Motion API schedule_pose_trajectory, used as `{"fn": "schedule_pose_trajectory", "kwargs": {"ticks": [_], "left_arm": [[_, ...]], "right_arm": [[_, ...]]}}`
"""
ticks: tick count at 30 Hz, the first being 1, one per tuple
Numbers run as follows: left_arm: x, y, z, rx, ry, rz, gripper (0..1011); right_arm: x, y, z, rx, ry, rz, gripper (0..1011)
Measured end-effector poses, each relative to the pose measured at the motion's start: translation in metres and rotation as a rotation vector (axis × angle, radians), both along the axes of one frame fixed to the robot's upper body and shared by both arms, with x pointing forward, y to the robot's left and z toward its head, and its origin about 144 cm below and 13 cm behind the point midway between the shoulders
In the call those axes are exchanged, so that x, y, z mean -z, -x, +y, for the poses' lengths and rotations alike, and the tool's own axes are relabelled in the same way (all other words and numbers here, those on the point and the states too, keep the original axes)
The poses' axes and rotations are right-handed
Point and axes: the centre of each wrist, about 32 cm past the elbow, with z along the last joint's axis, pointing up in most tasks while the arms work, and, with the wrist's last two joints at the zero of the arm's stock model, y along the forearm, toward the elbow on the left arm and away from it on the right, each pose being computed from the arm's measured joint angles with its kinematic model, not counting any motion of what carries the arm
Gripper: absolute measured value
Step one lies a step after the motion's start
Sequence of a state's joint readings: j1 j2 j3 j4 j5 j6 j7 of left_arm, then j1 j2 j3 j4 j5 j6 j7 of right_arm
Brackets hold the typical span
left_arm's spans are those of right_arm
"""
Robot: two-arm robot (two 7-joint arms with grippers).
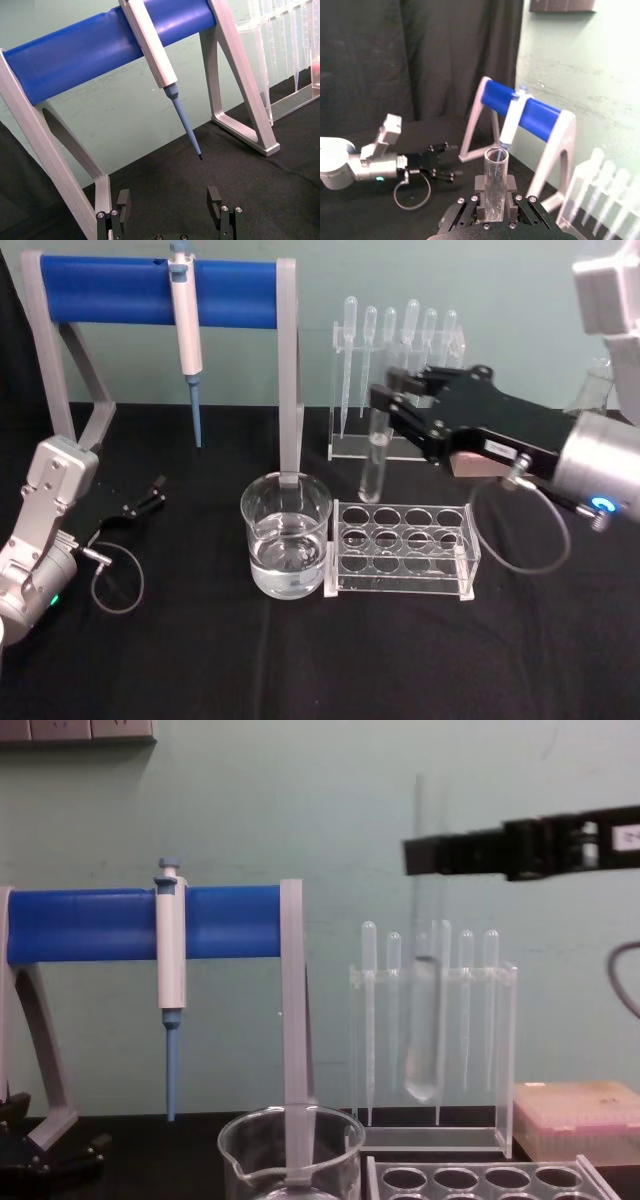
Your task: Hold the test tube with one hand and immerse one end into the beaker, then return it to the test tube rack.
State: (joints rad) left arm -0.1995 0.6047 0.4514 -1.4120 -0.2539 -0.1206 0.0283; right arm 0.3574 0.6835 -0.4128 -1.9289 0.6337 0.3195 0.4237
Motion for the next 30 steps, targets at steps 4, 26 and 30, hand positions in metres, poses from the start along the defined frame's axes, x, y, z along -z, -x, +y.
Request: {"fn": "schedule_pose_trajectory", "kwargs": {"ticks": [4,26,30], "left_arm": [[0.0,0.0,0.0,0.0,0.0,0.0,1000],[0.0,0.0,0.0,0.0,0.0,0.0,1000],[0.0,0.0,0.0,0.0,0.0,0.0,1000]], "right_arm": [[0.008,0.004,-0.01,0.023,0.004,0.016,241],[0.056,0.001,-0.019,0.078,0.026,0.048,241],[0.062,0.0,-0.018,0.076,0.023,0.054,241]]}}
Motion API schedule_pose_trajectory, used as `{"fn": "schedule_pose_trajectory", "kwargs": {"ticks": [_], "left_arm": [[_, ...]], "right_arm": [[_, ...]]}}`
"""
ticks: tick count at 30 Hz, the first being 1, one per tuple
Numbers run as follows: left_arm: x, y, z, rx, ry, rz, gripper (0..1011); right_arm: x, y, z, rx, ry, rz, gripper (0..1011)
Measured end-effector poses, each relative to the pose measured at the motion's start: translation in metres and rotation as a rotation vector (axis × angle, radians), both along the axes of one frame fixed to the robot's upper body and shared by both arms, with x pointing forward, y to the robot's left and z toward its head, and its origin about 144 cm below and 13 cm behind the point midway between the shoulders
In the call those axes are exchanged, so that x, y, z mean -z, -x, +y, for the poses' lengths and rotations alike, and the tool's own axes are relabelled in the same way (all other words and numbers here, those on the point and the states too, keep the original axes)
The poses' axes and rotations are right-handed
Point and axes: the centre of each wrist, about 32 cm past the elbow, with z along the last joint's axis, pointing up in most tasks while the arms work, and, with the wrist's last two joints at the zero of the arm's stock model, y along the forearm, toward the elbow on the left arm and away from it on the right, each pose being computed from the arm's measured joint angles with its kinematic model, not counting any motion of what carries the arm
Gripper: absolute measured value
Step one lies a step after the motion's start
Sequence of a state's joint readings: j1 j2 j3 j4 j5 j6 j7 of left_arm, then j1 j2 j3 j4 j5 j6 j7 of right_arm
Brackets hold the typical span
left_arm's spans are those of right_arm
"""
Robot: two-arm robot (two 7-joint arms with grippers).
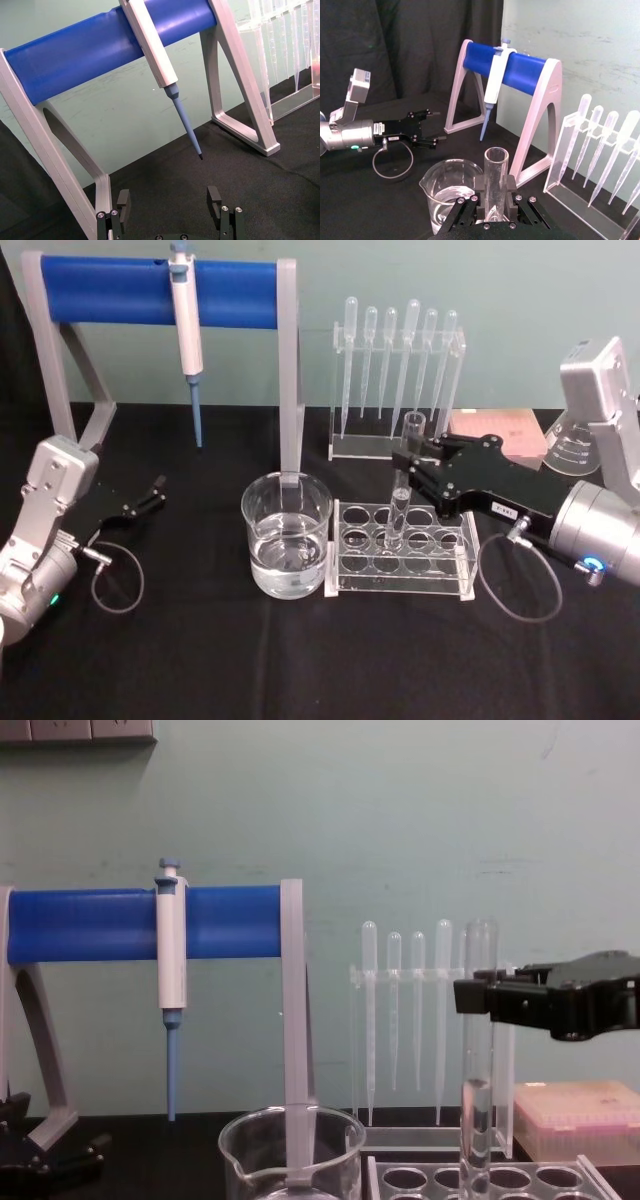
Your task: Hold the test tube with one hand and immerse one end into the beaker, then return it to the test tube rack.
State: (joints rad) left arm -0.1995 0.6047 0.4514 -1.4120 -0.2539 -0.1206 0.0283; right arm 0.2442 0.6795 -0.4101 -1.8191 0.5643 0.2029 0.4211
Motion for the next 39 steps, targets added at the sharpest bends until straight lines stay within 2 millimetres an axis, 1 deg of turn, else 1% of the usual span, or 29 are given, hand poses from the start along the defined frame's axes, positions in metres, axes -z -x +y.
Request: {"fn": "schedule_pose_trajectory", "kwargs": {"ticks": [11,24,31,39], "left_arm": [[0.0,0.0,0.0,0.0,0.0,0.0,1000],[0.0,0.0,0.0,0.0,0.0,0.0,1000],[0.0,0.0,0.0,0.0,0.0,0.0,1000],[0.0,0.0,0.0,0.0,0.0,0.0,1000]], "right_arm": [[0.019,-0.003,0.001,0.0,-0.003,0.013,241],[0.045,-0.007,0.002,-0.011,0.003,0.004,241],[0.053,-0.007,0.003,-0.007,0.005,0.01,241],[0.057,-0.008,0.004,0.0,0.003,0.016,241]]}}
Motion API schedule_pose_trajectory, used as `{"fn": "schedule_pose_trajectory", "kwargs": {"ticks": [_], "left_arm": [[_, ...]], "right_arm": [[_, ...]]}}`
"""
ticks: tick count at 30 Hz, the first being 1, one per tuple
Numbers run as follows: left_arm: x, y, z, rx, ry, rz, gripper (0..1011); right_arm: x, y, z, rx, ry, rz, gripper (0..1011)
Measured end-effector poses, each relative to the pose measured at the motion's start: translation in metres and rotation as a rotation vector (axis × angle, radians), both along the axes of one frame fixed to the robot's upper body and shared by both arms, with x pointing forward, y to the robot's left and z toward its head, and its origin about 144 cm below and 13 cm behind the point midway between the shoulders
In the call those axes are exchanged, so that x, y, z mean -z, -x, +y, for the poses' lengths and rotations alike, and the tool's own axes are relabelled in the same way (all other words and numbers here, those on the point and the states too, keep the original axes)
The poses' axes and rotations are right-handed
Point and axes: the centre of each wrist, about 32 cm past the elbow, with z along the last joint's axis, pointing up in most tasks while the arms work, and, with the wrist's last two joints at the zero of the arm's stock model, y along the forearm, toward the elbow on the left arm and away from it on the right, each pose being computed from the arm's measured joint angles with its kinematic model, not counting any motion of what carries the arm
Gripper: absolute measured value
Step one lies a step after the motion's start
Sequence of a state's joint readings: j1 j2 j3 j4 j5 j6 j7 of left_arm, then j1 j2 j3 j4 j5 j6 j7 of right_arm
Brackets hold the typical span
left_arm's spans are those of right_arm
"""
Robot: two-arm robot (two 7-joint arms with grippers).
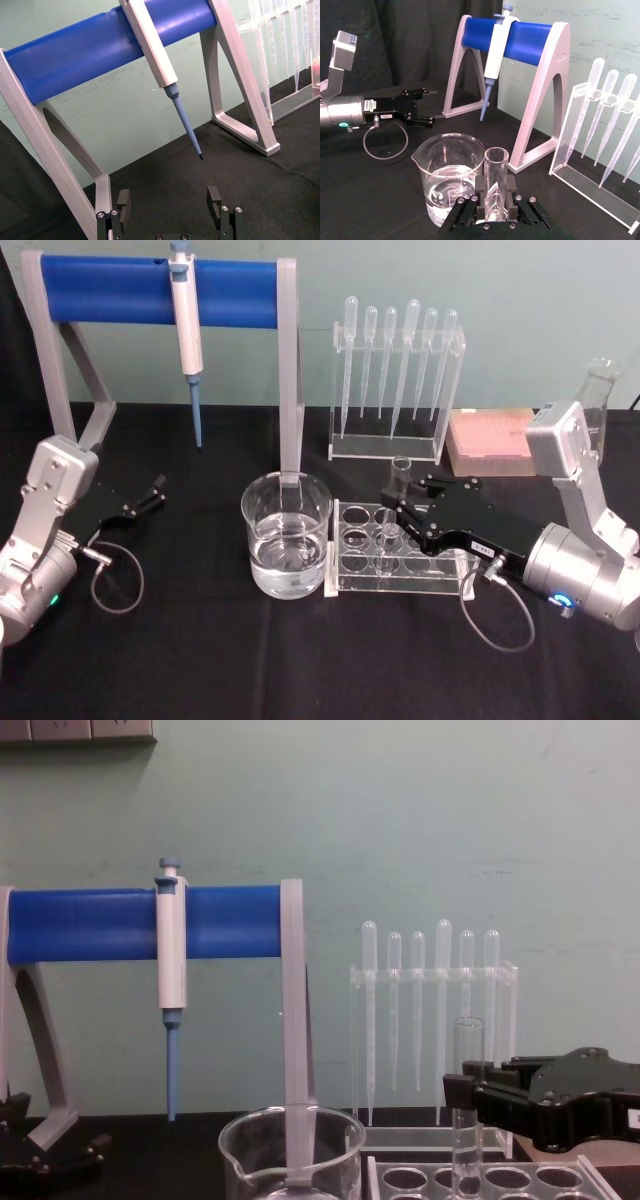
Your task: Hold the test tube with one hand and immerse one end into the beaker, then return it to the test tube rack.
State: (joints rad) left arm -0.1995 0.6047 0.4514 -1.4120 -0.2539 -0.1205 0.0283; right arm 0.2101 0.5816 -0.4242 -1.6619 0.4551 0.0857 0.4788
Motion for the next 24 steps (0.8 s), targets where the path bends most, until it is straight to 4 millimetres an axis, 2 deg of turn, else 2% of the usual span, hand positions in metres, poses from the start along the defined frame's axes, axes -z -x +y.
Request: {"fn": "schedule_pose_trajectory", "kwargs": {"ticks": [8,11,14,15,22,23,24], "left_arm": [[0.0,0.0,0.0,0.0,0.0,0.0,1000],[0.0,0.0,0.0,0.0,0.0,0.0,1000],[0.0,0.0,0.0,0.0,0.0,0.0,1000],[0.0,0.0,0.0,0.0,0.0,0.0,1000],[0.0,0.0,0.0,0.0,0.0,0.0,1000],[0.0,0.0,0.0,0.0,0.0,0.0,1000],[0.0,0.0,0.0,0.0,0.0,0.0,1000]], "right_arm": [[-0.0007,-0.0001,-0.0002,0.0,0.001,-0.002,243],[-0.0009,-0.0001,-0.0002,-0.001,0.001,-0.002,362],[-0.0011,-0.0001,-0.0002,-0.001,0.001,-0.003,421],[-0.0012,-0.0001,-0.0003,-0.001,0.001,-0.003,483],[-0.0016,-0.0002,-0.0003,-0.001,0.001,-0.003,654],[-0.0043,0.0008,0.0003,-0.003,-0.001,-0.011,722],[-0.0071,0.0016,0.0005,-0.003,-0.003,-0.021,737]]}}
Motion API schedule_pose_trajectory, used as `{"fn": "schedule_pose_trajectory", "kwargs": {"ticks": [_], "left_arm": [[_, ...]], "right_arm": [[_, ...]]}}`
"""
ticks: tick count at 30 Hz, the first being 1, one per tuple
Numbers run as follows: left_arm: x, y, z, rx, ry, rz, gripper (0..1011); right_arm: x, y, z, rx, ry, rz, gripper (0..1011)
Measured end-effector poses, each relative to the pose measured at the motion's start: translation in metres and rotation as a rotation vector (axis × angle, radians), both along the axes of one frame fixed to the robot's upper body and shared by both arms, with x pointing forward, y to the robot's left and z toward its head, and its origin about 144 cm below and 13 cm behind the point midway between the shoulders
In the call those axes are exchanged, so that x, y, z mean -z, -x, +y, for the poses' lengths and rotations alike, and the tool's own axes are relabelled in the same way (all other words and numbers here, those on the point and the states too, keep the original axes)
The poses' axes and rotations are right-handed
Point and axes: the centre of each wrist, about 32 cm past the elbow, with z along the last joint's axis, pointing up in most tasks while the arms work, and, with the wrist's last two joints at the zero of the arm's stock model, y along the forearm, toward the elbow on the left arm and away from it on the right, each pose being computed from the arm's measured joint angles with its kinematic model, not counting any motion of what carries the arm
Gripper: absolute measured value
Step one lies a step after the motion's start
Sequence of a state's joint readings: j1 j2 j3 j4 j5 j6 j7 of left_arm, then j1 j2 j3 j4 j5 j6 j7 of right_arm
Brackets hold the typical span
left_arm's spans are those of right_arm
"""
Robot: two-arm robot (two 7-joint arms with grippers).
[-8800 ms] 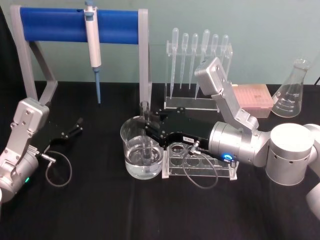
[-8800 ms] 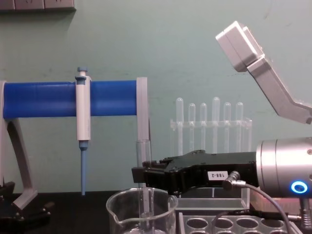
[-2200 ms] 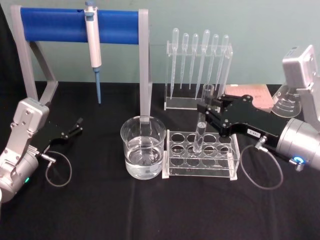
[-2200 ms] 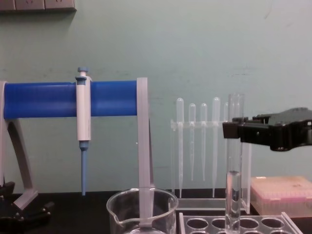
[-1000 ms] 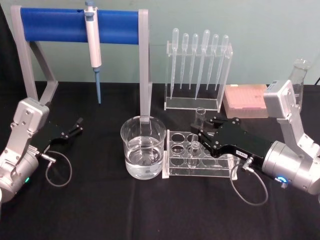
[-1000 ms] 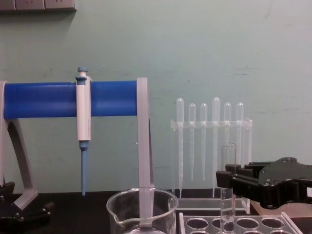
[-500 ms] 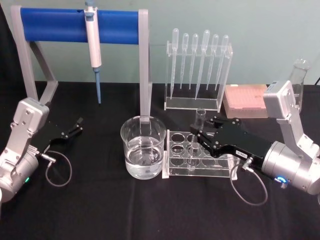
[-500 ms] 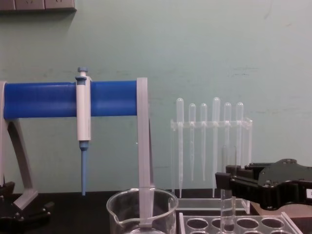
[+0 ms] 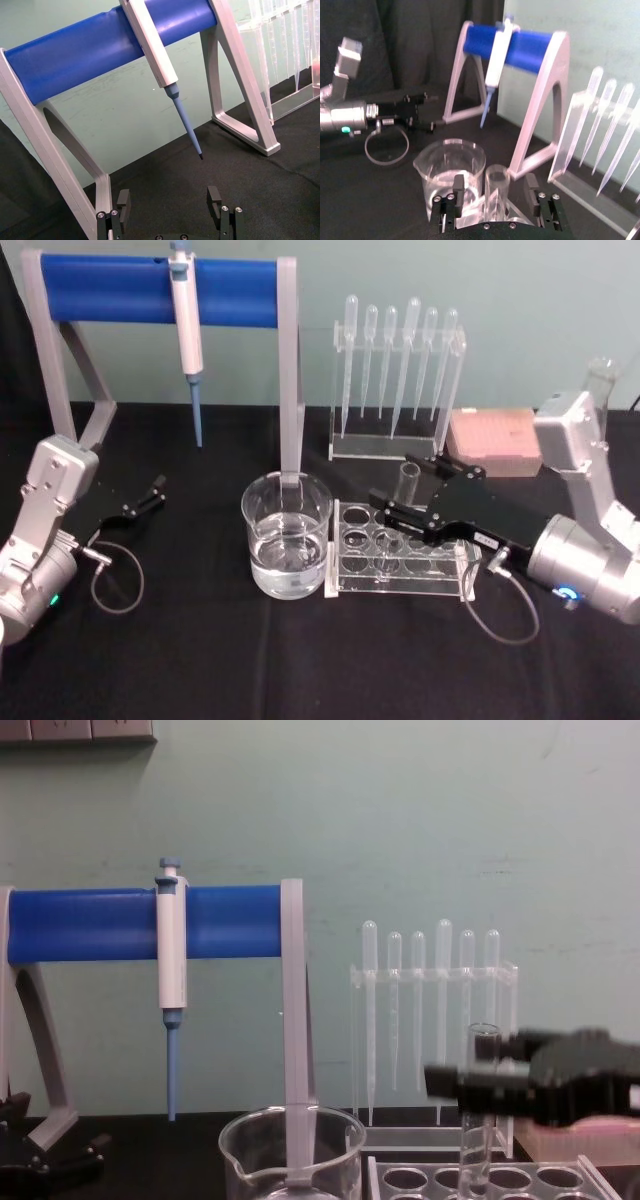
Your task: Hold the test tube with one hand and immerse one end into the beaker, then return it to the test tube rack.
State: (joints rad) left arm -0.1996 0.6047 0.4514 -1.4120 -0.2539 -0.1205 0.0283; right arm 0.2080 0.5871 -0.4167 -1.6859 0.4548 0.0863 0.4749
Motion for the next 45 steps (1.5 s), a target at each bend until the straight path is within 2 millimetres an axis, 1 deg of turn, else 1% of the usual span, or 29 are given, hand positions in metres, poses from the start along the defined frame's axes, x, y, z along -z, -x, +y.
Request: {"fn": "schedule_pose_trajectory", "kwargs": {"ticks": [2,3,5,6,7,10,12,16,21,22,24,25,27,28,35,38,45], "left_arm": [[0.0,0.0,0.0,0.0,0.0,0.0,1000],[0.0,0.0,0.0,0.0,0.0,0.0,1000],[0.0,0.0,0.0,0.0,0.0,0.0,1000],[0.0,0.0,0.0,0.0,0.0,0.0,1000],[0.0,0.0,0.0,0.0,0.0,0.0,1000],[0.0,0.0,0.0,0.0,0.0,0.0,1000],[0.0,0.0,0.0,0.0,0.0,0.0,1000],[0.0,0.0,0.0,0.0,0.0,0.0,1000],[0.0,0.0,0.0,0.0,0.0,0.0,1000],[0.0,0.0,0.0,0.0,0.0,0.0,1000],[0.0,0.0,0.0,0.0,0.0,0.0,1000],[0.0,0.0,0.0,0.0,0.0,0.0,1000],[0.0,0.0,0.0,0.0,0.0,0.0,1000],[0.0,0.0,0.0,0.0,0.0,0.0,1000],[0.0,0.0,0.0,0.0,0.0,0.0,1000],[0.0,0.0,0.0,0.0,0.0,0.0,1000],[0.0,0.0,0.0,0.0,0.0,0.0,1000]], "right_arm": [[-0.009,0.003,0.0,0.002,-0.006,-0.031,814],[-0.016,0.006,0.0,0.004,-0.011,-0.053,843],[-0.023,0.008,0.0,0.007,-0.017,-0.076,886],[-0.029,0.011,0.0,0.011,-0.024,-0.097,934],[-0.032,0.012,-0.001,0.016,-0.029,-0.11,934],[-0.04,0.016,-0.002,0.035,-0.043,-0.141,1003],[-0.044,0.022,-0.004,0.073,-0.063,-0.169,1003],[-0.041,0.03,-0.008,0.175,-0.104,-0.189,1003],[-0.022,0.046,-0.009,0.391,-0.146,-0.235,1003],[-0.014,0.05,-0.009,0.461,-0.146,-0.246,1002],[-0.005,0.054,-0.008,0.53,-0.138,-0.249,1002],[0.003,0.056,-0.008,0.592,-0.131,-0.247,1003],[0.011,0.058,-0.009,0.643,-0.122,-0.242,1002],[0.02,0.059,-0.009,0.684,-0.114,-0.231,1002],[0.048,0.06,-0.012,0.764,-0.081,-0.183,1003],[0.053,0.059,-0.013,0.773,-0.072,-0.17,1002],[0.057,0.057,-0.011,0.771,-0.059,-0.154,1003]]}}
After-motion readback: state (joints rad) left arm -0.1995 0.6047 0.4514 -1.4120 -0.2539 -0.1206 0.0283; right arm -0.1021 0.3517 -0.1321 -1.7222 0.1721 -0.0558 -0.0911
